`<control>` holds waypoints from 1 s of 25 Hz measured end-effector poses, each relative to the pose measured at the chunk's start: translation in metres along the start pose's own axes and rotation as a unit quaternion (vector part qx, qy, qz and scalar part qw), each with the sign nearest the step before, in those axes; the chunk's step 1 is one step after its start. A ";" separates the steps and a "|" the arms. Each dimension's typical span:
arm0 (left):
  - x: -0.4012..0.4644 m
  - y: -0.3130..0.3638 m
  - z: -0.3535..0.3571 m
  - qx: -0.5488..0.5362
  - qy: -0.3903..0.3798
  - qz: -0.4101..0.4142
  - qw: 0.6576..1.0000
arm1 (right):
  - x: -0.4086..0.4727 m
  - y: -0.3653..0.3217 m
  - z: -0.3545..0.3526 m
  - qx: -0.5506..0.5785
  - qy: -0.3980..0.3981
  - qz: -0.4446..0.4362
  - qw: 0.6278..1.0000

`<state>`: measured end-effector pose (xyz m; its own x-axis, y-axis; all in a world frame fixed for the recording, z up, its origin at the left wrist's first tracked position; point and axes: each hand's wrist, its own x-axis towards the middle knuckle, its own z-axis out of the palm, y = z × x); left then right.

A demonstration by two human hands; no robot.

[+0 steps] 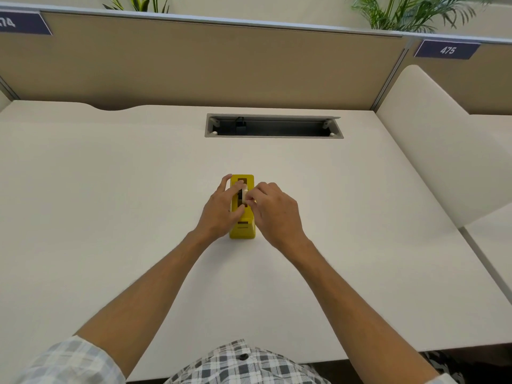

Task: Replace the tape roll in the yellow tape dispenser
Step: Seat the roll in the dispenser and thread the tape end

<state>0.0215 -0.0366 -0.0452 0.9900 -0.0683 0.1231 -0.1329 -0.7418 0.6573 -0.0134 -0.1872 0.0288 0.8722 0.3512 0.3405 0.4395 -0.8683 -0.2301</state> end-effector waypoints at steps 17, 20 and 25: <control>0.008 0.005 -0.012 -0.113 0.015 -0.019 0.993 | 0.060 0.020 0.001 0.013 -0.051 0.013 0.999; 0.011 0.005 -0.009 -0.118 0.017 -0.032 0.992 | 0.067 0.020 0.004 0.012 -0.058 0.022 0.998; 0.012 0.003 -0.006 -0.107 0.035 -0.033 0.993 | 0.077 0.025 0.013 0.016 -0.073 0.032 0.997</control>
<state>0.0328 -0.0356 -0.0374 0.9922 0.0289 0.1211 -0.0815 -0.5838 0.8078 0.0673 -0.1771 0.0380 0.9196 0.3450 0.1881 0.3866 -0.8799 -0.2761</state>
